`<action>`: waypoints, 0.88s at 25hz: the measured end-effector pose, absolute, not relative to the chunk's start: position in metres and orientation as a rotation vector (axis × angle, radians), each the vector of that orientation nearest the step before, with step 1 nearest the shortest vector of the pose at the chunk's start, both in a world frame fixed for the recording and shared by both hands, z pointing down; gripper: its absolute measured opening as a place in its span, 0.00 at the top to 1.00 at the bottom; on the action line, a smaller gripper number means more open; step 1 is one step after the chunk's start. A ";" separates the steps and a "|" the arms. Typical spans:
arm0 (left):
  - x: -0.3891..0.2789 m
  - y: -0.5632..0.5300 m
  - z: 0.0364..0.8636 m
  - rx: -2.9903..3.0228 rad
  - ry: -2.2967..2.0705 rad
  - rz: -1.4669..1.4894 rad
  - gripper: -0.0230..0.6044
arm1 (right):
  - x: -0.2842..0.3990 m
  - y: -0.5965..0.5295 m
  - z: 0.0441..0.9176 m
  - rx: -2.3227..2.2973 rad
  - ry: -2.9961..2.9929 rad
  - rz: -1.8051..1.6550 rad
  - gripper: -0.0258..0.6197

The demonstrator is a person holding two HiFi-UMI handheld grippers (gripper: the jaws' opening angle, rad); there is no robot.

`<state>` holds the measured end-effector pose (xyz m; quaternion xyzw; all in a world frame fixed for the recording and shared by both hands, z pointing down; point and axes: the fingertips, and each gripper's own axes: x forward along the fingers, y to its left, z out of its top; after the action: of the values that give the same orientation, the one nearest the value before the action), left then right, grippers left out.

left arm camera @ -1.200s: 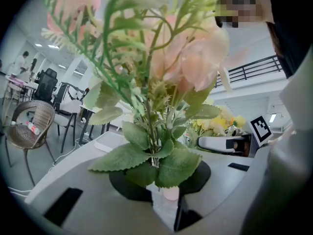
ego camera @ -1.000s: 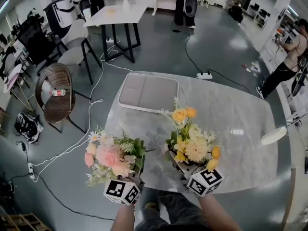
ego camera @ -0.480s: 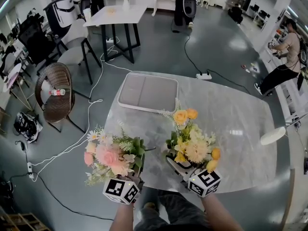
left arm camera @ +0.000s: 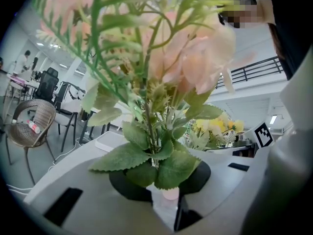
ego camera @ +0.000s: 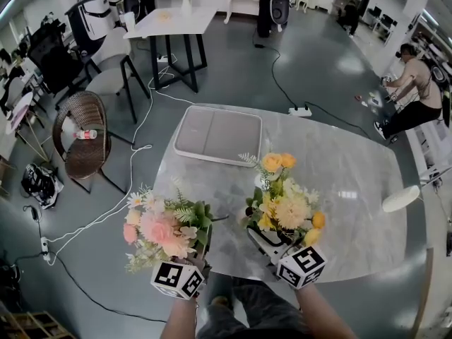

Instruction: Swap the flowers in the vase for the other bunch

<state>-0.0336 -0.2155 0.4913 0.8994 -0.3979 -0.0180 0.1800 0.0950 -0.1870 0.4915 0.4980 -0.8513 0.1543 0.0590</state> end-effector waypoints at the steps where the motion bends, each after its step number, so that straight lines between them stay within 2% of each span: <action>1: -0.033 -0.216 0.490 2.540 -1.126 -0.052 0.82 | 0.096 -0.187 0.489 1.510 -2.582 0.468 0.53; 22: -0.034 -0.213 0.488 2.534 -1.113 -0.040 0.82 | 0.106 -0.171 0.508 1.569 -2.533 0.615 0.53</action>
<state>-0.0337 -0.2134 0.4876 0.8995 -0.3951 -0.0142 0.1857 0.1061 -0.1709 0.5080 0.5152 -0.8315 0.2019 0.0495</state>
